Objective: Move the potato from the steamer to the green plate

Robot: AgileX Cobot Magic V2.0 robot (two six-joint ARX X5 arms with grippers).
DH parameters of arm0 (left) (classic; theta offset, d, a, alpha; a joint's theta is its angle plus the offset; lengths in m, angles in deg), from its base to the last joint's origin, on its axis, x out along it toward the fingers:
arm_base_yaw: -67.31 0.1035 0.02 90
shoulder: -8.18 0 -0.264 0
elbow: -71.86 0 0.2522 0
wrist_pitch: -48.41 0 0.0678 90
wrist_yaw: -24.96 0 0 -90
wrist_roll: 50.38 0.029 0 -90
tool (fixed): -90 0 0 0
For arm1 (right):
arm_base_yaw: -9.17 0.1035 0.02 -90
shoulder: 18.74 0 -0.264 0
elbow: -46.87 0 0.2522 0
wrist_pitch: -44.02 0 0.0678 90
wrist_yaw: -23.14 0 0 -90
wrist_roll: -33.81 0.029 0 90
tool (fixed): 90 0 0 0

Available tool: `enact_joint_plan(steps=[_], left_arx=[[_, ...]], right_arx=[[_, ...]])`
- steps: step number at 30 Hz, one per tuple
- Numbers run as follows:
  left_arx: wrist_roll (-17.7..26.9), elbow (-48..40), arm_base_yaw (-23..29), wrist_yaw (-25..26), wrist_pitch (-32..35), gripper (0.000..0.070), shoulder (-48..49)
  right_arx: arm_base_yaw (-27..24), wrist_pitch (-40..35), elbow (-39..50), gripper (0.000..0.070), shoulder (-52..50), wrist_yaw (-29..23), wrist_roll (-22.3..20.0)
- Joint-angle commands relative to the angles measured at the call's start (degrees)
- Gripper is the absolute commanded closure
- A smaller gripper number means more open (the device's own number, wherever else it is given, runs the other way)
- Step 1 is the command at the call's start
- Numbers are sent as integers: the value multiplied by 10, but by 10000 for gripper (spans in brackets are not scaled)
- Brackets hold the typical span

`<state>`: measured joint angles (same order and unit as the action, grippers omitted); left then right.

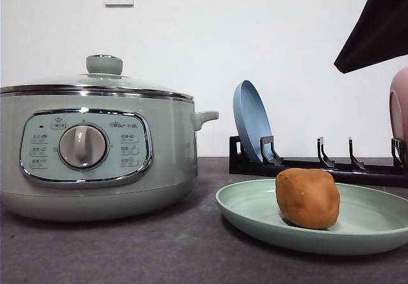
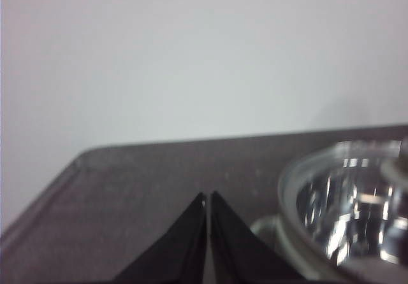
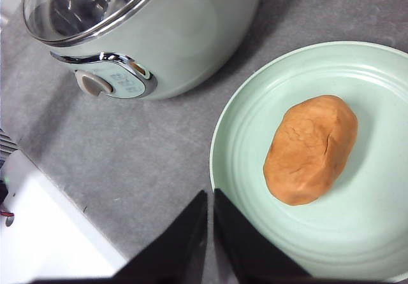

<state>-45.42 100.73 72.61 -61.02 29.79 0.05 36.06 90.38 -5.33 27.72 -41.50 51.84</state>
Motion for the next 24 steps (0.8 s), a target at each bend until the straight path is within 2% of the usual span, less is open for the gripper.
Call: enact_joint_plan(steps=[1,12,21,24], left_arx=[[-4,-23,1,-3,6,699,13],[-16,-119,1,-3,-6,699,69],[-16,-138,1,-3,-63,699,80],[-16,-141,1,-2,-62,699,80]], right_arx=[[2,-4,-10,696,2,1,-7],[2,-4,-10,696,2,1,-7],[2,-4,-10,696,2,1,-7],[2,-4,-10,696,2,1,-7]])
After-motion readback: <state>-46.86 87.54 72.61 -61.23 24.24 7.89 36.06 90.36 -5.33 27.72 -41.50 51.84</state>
